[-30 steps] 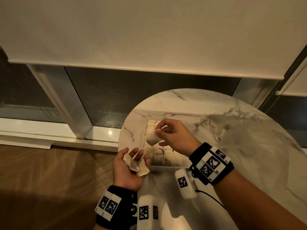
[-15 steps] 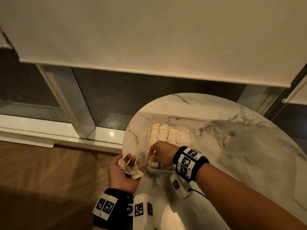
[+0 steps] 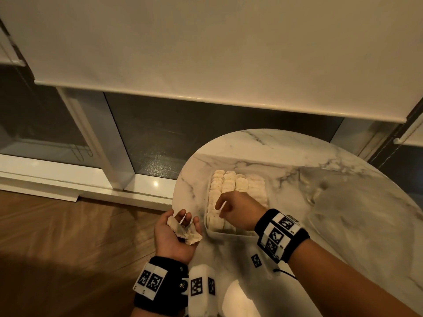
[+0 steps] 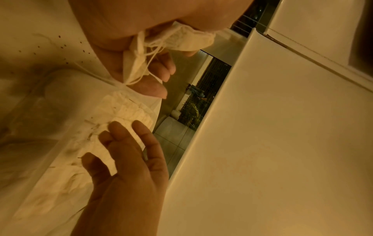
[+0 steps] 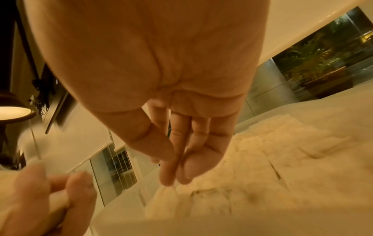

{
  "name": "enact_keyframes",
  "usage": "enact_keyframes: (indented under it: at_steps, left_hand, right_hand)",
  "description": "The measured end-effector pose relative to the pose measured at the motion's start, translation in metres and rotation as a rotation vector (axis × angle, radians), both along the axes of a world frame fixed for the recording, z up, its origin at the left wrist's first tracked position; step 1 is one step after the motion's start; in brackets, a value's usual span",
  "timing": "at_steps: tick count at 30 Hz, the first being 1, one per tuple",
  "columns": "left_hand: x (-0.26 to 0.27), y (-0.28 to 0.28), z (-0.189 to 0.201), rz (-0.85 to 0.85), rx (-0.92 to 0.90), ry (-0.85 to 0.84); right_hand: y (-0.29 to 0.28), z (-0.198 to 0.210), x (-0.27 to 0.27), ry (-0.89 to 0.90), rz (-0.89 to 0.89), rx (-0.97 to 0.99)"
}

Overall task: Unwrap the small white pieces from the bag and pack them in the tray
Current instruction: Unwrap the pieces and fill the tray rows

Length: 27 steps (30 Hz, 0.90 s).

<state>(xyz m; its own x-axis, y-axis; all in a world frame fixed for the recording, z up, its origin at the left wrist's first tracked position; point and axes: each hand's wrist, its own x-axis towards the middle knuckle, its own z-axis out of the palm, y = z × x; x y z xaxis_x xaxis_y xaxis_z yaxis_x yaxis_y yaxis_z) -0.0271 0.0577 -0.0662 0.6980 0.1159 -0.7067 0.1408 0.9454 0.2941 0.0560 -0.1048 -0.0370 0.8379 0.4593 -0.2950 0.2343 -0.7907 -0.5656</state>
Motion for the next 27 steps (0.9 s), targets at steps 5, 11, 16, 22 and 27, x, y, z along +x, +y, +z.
enact_keyframes:
  at_steps: [5, 11, 16, 22, 27]
  left_hand:
    - [0.001, -0.005, 0.003, 0.000, 0.007, -0.012]
    - [0.000, -0.006, 0.007, 0.009, 0.022, -0.014]
    - [-0.001, -0.016, 0.019, 0.015, 0.032, -0.053]
    - [0.001, -0.037, 0.031, -0.095, 0.062, -0.108]
    - [-0.001, -0.053, 0.033, -0.168, 0.077, -0.120]
  right_hand:
    - [0.004, -0.011, -0.015, 0.024, 0.041, -0.041]
    - [0.004, -0.015, -0.021, 0.018, 0.048, 0.049]
    - [-0.006, -0.011, -0.031, -0.098, -0.045, 0.291]
    - [-0.017, 0.016, -0.072, -0.337, 0.043, 0.567]
    - [-0.036, 0.017, -0.084, -0.495, 0.117, 0.474]
